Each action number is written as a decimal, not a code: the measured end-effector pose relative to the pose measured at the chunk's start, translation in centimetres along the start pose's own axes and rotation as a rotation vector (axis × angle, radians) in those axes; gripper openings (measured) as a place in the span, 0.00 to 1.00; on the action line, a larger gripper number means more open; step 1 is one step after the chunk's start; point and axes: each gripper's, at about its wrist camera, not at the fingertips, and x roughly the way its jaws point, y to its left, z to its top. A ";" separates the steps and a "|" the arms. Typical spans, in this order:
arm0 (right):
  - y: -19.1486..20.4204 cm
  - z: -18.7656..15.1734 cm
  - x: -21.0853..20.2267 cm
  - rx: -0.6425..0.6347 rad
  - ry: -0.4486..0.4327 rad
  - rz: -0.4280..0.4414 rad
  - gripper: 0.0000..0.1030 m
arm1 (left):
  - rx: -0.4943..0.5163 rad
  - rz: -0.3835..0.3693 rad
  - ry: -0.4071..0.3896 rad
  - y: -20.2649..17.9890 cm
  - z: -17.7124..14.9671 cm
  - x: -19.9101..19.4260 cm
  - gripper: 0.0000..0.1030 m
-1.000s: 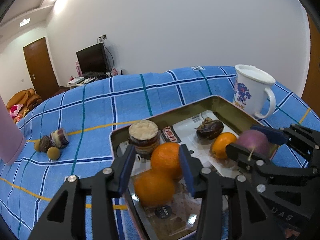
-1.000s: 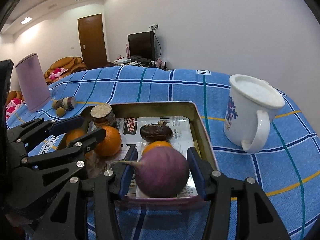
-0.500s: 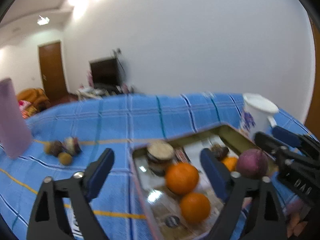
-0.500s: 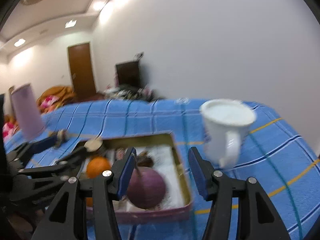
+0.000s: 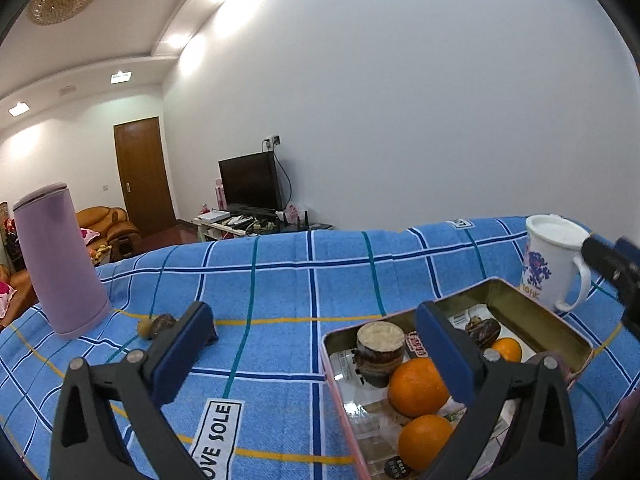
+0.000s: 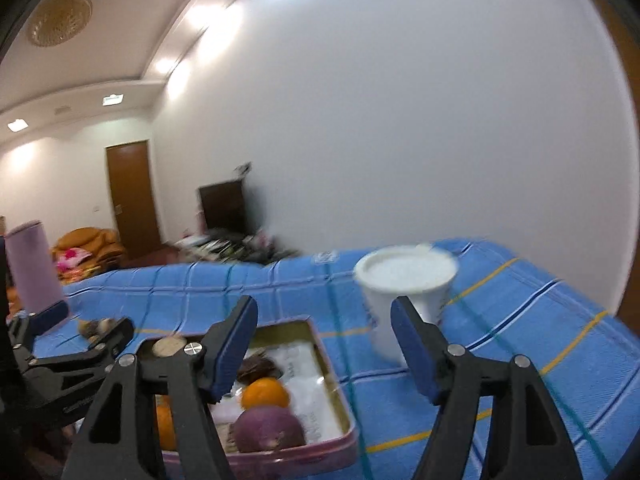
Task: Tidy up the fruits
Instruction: 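Open both tools to release the turnip and orange, then lift away, then move both tools from the tray back toward the remaining fruits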
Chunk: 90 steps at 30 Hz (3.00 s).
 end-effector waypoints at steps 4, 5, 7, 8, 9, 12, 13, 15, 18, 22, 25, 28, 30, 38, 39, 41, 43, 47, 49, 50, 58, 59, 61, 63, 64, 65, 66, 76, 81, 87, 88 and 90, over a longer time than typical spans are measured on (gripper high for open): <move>0.7 -0.1 -1.1 0.007 -0.060 -0.051 0.77 | -0.016 0.009 -0.003 0.4 0.0 -0.2 1.00; 0.8 -0.1 -1.0 0.011 -0.045 -0.046 0.77 | -0.020 0.009 -0.003 0.5 0.0 -0.3 1.00; 1.0 -0.3 -0.2 0.017 0.013 -0.029 0.77 | -0.025 0.004 0.009 0.8 0.0 -0.2 1.00; 1.2 -0.3 0.0 0.015 0.035 -0.021 0.77 | -0.028 0.003 0.016 0.9 -0.1 -0.2 1.00; 1.4 -0.3 0.3 0.008 0.054 -0.013 0.77 | -0.034 0.004 0.023 1.0 -0.2 -0.2 1.00; 1.8 -0.5 0.3 -0.011 0.059 0.041 0.77 | -0.053 0.008 0.033 1.6 -0.3 -0.2 1.00; 2.0 -0.6 0.2 -0.020 0.058 0.050 0.77 | -0.056 0.008 0.038 1.7 -0.3 -0.2 1.00; 2.5 -0.8 0.0 -0.034 0.057 0.064 0.77 | -0.049 0.005 0.046 2.0 -0.5 -0.2 1.00; 3.2 -0.9 -0.5 -0.043 0.042 0.072 0.77 | -0.011 0.016 0.035 2.3 -0.6 -0.5 1.00; 4.4 -1.1 -0.7 -0.043 0.033 0.076 0.77 | 0.032 0.026 0.031 3.0 -0.7 -0.6 1.00; 5.8 -1.2 -0.7 -0.068 0.031 0.049 0.77 | 0.051 0.012 0.069 3.9 -0.9 -0.1 1.00; 7.1 -1.3 -0.2 -0.081 0.049 0.052 0.77 | 0.072 0.007 0.084 5.0 -1.0 0.2 1.00; 7.8 -1.4 0.2 -0.059 0.074 0.071 0.77 | 0.082 0.004 0.093 6.0 -0.9 0.4 1.00; 11.1 -1.7 0.9 -0.004 0.092 0.141 0.77 | 0.114 0.085 0.061 10.7 -1.0 1.6 1.00; 11.8 -1.8 1.1 -0.002 0.094 0.144 0.77 | 0.097 0.094 0.056 11.7 -1.0 1.7 1.00; 13.0 -2.0 1.2 -0.014 0.091 0.146 0.77 | 0.062 0.103 0.060 13.2 -1.0 2.1 1.00; 14.5 -2.1 1.4 -0.037 0.093 0.149 0.77 | 0.001 0.104 0.063 14.9 -0.9 2.6 1.00; 16.9 -2.3 1.7 -0.052 0.092 0.165 0.77 | -0.094 0.127 0.063 18.1 -1.1 3.1 1.00; 18.2 -2.4 2.0 -0.069 0.092 0.168 0.77 | -0.110 0.150 0.073 19.0 -1.2 3.3 1.00; 18.9 -2.4 2.0 -0.077 0.088 0.170 0.77 | -0.115 0.158 0.076 19.3 -1.3 3.5 1.00; 23.4 -2.5 3.3 -0.073 0.106 0.207 0.77 | -0.109 0.247 0.025 21.2 -1.1 3.8 1.00; 23.8 -2.5 3.4 -0.080 0.101 0.204 0.77 | -0.108 0.253 0.013 21.5 -1.1 3.8 1.00; 24.6 -2.4 3.6 -0.086 0.087 0.195 0.78 | -0.100 0.267 -0.004 21.8 -1.1 3.8 1.00; 25.2 -2.0 3.9 -0.081 0.058 0.176 0.78 | -0.090 0.275 -0.033 22.1 -1.1 3.8 1.00; 25.4 -1.9 4.0 -0.082 0.042 0.165 0.78 | -0.085 0.278 -0.053 22.2 -1.0 3.6 1.00; 25.6 -1.8 4.0 -0.083 0.024 0.153 0.78 | -0.083 0.277 -0.067 22.3 -1.0 3.5 1.00; 25.7 -1.8 4.0 -0.083 0.009 0.142 0.78 | -0.088 0.270 -0.072 22.4 -1.0 3.5 1.00; 25.3 -1.8 3.0 -0.071 -0.029 0.121 0.78 | -0.168 0.238 -0.045 23.6 -1.6 3.0 1.00; 25.4 -1.9 2.3 -0.082 -0.052 0.131 0.78 | -0.178 0.237 -0.038 23.6 -1.8 2.8 1.00; 25.7 -1.9 2.1 -0.102 -0.056 0.116 0.79 | -0.180 0.229 -0.018 23.6 -1.9 3.1 1.00; 25.8 -1.9 2.1 -0.106 -0.052 0.114 0.79 | -0.178 0.224 -0.011 23.6 -2.0 3.1 1.00; 26.2 -2.1 2.6 -0.125 -0.020 0.115 0.79 | -0.178 0.226 -0.012 23.5 -2.0 3.0 1.00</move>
